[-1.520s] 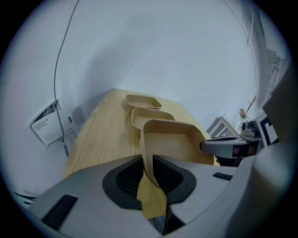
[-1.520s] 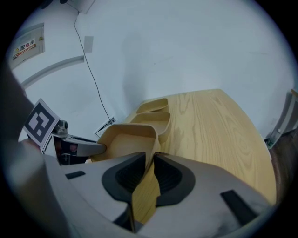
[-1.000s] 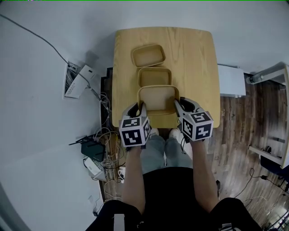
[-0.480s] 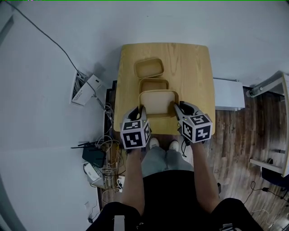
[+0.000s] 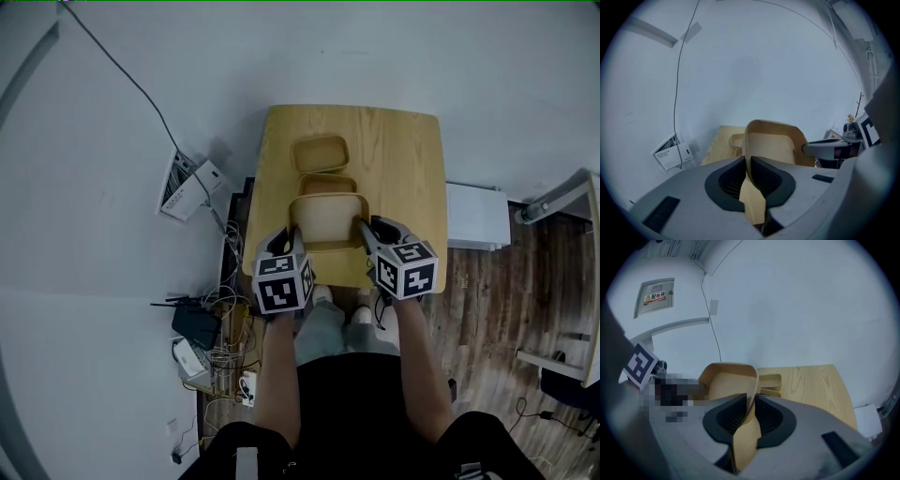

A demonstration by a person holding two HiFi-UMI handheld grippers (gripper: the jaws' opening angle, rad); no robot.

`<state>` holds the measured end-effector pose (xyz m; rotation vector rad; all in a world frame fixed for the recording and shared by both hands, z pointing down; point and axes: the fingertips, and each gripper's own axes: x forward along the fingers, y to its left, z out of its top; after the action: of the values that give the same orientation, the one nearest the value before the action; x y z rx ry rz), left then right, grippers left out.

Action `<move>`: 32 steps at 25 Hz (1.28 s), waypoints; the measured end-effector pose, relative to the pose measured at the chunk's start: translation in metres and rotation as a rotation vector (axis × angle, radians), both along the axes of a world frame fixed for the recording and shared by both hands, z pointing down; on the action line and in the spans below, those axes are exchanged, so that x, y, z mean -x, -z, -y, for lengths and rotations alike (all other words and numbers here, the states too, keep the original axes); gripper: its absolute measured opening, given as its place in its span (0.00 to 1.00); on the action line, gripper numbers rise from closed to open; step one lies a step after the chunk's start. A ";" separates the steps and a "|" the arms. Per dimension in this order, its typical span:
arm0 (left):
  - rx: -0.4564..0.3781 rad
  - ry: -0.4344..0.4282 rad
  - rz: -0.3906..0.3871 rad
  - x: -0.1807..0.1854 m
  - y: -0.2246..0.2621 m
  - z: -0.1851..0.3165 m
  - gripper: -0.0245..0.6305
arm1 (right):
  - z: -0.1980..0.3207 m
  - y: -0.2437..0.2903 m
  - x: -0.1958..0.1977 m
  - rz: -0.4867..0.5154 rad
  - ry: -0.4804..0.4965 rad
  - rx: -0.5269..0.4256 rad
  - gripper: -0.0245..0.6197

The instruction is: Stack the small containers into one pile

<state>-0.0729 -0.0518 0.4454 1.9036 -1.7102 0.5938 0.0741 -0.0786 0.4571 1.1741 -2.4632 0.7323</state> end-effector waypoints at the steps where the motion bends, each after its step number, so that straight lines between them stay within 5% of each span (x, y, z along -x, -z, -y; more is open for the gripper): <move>1: 0.002 0.003 0.001 0.003 0.000 0.001 0.10 | 0.001 -0.001 0.003 0.002 0.003 0.003 0.13; 32: 0.224 -0.126 -0.009 0.018 -0.090 0.110 0.11 | 0.088 -0.086 0.016 -0.005 -0.138 0.218 0.13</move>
<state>-0.0912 -0.1617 0.5352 1.8586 -1.4578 0.7883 0.0582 -0.1665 0.5430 1.2675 -2.2467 1.0069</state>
